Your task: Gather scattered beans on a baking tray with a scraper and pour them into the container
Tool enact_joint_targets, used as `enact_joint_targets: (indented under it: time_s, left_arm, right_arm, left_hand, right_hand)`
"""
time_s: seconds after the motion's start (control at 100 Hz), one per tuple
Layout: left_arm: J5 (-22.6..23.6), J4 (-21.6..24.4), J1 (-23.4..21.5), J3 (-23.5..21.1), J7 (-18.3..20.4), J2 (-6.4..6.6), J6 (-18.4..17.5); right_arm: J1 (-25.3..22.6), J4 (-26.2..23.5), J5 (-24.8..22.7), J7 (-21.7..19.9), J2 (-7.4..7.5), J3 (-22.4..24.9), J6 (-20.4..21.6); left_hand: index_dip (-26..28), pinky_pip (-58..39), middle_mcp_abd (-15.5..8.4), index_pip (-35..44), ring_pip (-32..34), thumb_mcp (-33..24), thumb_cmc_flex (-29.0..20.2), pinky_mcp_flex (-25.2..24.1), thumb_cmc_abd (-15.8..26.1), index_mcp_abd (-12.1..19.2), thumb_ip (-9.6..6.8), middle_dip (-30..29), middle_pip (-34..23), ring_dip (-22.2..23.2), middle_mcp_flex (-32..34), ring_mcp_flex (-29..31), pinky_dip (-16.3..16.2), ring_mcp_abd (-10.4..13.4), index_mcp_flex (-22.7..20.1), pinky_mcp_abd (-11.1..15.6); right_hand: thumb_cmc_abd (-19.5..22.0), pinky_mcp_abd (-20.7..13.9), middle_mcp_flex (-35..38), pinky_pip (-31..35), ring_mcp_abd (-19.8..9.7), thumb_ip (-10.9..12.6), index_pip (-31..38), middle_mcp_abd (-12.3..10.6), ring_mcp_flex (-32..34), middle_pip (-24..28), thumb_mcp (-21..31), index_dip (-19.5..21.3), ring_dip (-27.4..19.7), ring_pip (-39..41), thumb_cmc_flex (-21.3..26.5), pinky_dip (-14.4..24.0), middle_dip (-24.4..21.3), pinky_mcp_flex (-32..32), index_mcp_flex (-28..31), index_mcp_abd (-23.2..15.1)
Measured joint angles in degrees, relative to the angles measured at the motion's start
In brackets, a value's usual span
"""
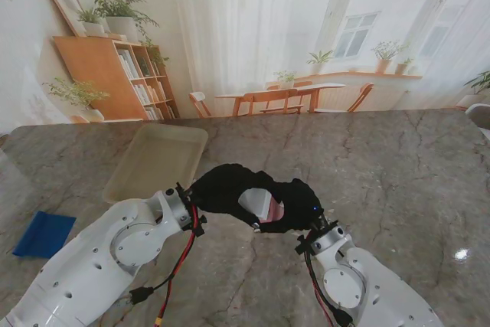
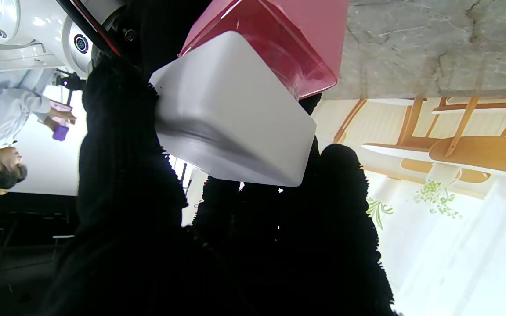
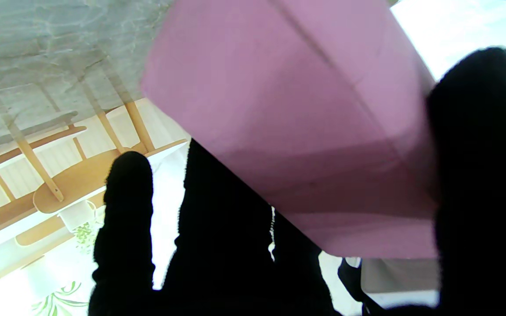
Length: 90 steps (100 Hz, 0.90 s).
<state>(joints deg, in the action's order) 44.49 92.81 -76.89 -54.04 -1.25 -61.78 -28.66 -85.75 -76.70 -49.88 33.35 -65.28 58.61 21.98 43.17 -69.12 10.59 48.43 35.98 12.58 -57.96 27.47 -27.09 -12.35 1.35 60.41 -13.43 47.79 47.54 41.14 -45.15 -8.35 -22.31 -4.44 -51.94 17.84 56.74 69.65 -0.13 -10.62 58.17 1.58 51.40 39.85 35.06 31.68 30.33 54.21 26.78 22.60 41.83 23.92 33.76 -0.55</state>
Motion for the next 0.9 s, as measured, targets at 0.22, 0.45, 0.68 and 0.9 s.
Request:
enact_joint_targets:
  time_s: [0.22,0.45,0.68,0.9]
  left_arm:
    - [-3.93,-0.61,-0.2,0.79,-1.4,-0.55,4.33]
    - [-7.7,-0.57,-2.08,0.27,-1.64,-1.54,8.08]
    - [-7.78,-0.27,-2.66,0.04,-1.66,-1.64,8.18]
    - [-6.78,-1.19,-1.91,-0.47,0.31,-1.23,1.31]
  right_arm:
    - [0.05,0.63,2.13,0.68,-0.69,-0.37,-0.57]
    - [-0.31,0.1,2.09,1.45,-1.03,-0.05,-1.02]
    - [-0.42,0.31,1.86,3.04,-1.16,-0.13,-1.16]
    - [-0.73,0.15,2.08,3.09,-1.2,0.1,-1.14]
  left_hand:
    - [-0.01,0.58,0.07,-2.9,0.03,0.0,0.0,-0.02,0.0,0.51,0.0,0.0,0.0,0.0,0.1,-0.01,-0.02,-0.08,-1.46,-0.08]
    - [0.28,0.46,0.48,-4.85,0.2,-0.02,0.0,-0.02,0.02,0.51,0.0,-0.09,0.4,-0.3,0.39,-0.01,-0.71,-0.46,-2.17,-0.76]
    - [1.75,6.69,0.49,-17.77,-5.08,-2.02,-0.41,-5.82,3.27,0.64,-0.01,-10.59,-0.61,-5.1,-3.33,-1.59,-0.63,-0.95,-3.58,-3.56]
    - [-0.71,17.14,1.08,-25.67,-17.21,-5.09,-5.41,-10.8,3.28,2.87,-0.02,-16.34,5.94,-14.02,-6.23,-3.15,2.8,-0.95,-3.63,-4.35]
  right_hand:
    - [0.0,0.01,0.0,0.0,0.23,-0.99,0.0,0.37,0.01,0.0,1.15,-0.01,0.01,0.02,0.01,0.0,0.0,0.02,0.0,0.77]
    - [0.0,0.04,0.01,0.0,0.24,-1.1,0.0,0.43,0.01,0.0,1.15,-0.01,0.05,0.02,0.01,0.0,0.0,0.02,0.0,0.87]
    - [0.05,0.04,0.11,0.0,0.24,-1.58,0.0,0.47,0.01,0.02,1.73,-0.04,0.1,0.18,0.01,0.0,0.0,0.02,0.0,1.33]
    - [-0.16,0.04,0.12,0.0,0.24,-1.61,0.0,0.48,0.01,0.02,1.77,-0.04,0.11,0.26,0.01,0.0,-0.01,0.02,0.01,1.4]
